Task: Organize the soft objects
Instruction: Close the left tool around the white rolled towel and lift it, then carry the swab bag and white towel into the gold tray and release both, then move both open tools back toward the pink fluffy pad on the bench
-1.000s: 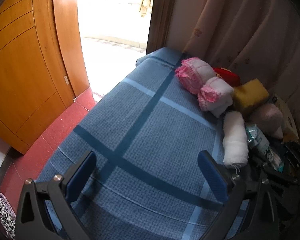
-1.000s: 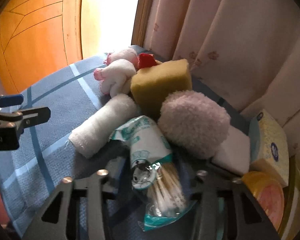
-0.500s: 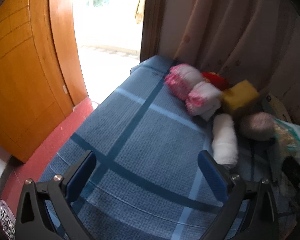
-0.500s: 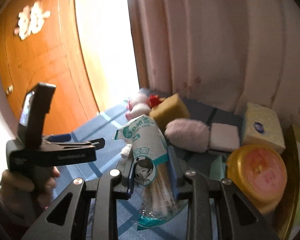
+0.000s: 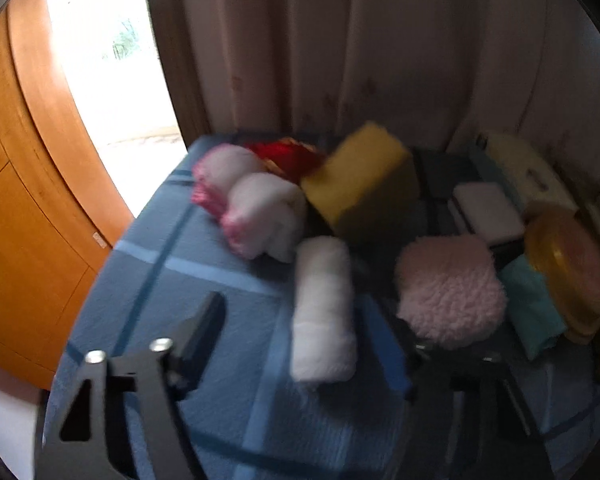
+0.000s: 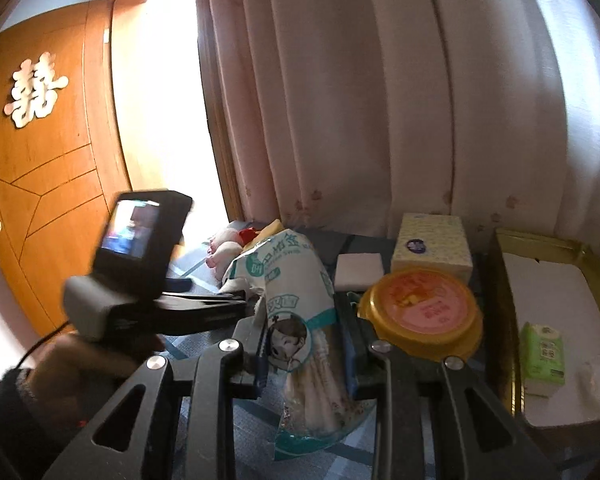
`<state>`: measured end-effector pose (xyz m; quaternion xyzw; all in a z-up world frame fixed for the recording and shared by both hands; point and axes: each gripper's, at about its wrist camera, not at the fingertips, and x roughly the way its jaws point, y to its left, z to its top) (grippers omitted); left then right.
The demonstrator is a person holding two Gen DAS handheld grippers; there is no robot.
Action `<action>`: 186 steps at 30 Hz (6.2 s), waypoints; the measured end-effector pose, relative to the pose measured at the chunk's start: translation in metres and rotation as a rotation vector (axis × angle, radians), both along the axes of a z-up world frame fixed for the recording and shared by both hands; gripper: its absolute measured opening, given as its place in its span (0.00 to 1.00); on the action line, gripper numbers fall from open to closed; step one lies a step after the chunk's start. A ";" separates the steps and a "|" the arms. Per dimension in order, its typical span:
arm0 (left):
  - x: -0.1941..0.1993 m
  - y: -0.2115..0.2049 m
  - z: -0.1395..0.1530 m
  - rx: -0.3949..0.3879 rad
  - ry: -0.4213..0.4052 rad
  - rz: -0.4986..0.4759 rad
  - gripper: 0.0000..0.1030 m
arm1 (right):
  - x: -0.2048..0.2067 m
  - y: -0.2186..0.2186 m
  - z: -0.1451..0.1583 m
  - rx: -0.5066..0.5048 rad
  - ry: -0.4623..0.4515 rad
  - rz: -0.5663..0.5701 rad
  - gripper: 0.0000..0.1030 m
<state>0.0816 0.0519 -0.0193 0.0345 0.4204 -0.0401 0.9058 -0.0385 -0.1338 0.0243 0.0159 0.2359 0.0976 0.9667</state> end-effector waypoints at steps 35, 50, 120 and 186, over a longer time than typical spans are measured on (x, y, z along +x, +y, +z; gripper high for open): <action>-0.075 -0.038 0.062 -0.046 -0.239 -0.021 0.24 | -0.030 -0.058 0.010 0.068 -0.056 -0.173 0.30; -0.117 -0.116 0.101 -0.088 -0.322 -0.216 0.24 | -0.052 -0.128 0.022 0.076 -0.101 -0.362 0.30; -0.096 -0.302 0.054 -0.076 -0.143 -0.455 0.99 | -0.014 -0.267 0.006 0.237 0.011 -0.425 0.66; -0.073 0.003 0.021 0.039 -0.215 0.121 1.00 | 0.044 -0.034 -0.075 0.366 0.271 -0.177 0.57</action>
